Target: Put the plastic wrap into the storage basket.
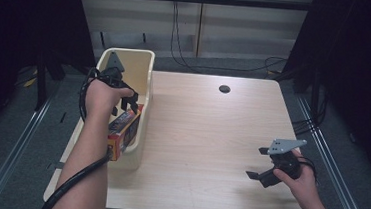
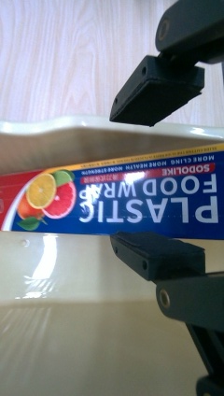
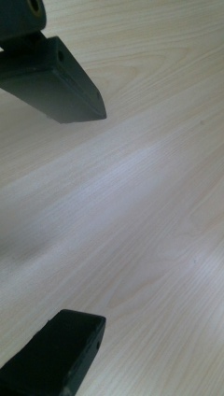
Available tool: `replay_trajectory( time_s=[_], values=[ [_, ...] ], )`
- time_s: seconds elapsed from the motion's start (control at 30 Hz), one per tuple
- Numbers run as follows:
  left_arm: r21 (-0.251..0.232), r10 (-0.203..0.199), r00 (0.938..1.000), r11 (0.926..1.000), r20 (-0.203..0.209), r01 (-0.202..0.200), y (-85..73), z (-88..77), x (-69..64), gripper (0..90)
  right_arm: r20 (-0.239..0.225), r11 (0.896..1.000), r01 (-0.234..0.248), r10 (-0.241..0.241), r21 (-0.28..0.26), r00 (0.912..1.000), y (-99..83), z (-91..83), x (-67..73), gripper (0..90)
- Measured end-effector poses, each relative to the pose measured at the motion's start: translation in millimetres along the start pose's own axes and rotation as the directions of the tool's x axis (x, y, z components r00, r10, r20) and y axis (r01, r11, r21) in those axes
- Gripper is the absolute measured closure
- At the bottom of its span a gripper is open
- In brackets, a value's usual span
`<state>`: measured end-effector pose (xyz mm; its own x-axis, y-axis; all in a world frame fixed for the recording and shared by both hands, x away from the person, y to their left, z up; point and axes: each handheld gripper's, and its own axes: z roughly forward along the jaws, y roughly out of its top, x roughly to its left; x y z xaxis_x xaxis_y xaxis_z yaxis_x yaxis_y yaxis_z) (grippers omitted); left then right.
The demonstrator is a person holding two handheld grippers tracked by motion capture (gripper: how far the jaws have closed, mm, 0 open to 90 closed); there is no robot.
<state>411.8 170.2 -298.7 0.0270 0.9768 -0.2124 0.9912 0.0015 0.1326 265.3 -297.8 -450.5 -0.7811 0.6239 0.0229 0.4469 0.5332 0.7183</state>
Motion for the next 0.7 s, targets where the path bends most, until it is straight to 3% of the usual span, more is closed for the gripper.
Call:
replay_trajectory(
  time_s=[0.4, 0.7],
  values=[
    [-0.048, 0.041, 0.9981, 0.9981, 0.045, -0.039, 1.7, -9.0, -13.9, 29.5, 0.003, 1.0, -0.006, 0.006, -0.005, 1.0, -0.4, -2.0, -0.8, 2.6],
    [-0.099, 0.126, 0.9887, 0.9881, 0.081, -0.118, 0.8, -9.2, -24.9, 21.0, 0.005, 1.0, -0.007, 0.007, -0.012, 1.0, 0.0, -3.1, -0.3, 2.6]
  ],
)
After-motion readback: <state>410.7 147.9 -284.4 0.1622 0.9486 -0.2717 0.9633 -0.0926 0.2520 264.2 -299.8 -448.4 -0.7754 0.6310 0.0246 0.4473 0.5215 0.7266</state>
